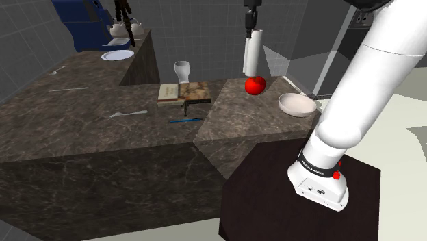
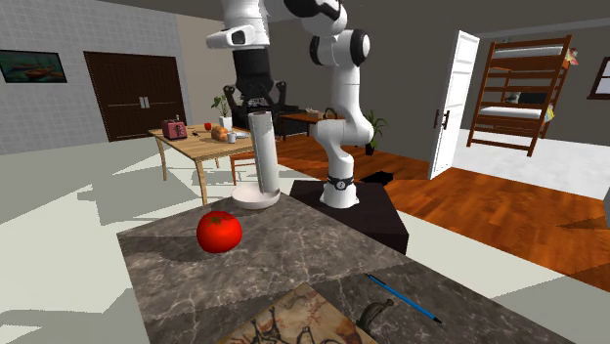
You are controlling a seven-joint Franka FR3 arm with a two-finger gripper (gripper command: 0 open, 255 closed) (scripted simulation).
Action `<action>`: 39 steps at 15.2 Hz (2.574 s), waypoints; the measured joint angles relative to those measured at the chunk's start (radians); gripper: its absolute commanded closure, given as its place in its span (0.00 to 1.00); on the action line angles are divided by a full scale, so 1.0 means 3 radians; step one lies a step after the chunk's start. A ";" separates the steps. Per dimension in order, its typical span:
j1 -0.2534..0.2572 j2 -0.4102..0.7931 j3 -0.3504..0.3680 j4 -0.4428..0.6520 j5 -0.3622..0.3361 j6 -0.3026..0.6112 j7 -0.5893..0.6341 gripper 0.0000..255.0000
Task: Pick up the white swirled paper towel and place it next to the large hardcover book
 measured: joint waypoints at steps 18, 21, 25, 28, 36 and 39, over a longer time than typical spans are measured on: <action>-0.0590 0.2434 0.0108 0.2582 0.0853 -0.0280 -0.0154 1.00; -0.0549 0.2398 0.0101 0.2367 0.0844 -0.0107 -0.0171 1.00; -0.0478 0.2328 0.0093 0.2052 0.0829 0.0130 -0.0184 1.00; -0.0437 0.2278 0.0088 0.1829 0.0820 0.0299 -0.0202 1.00; -0.0410 0.2277 0.0090 0.1646 0.0823 0.0478 -0.0216 1.00; -0.0409 0.2277 0.0090 0.1645 0.0823 0.0479 -0.0216 0.00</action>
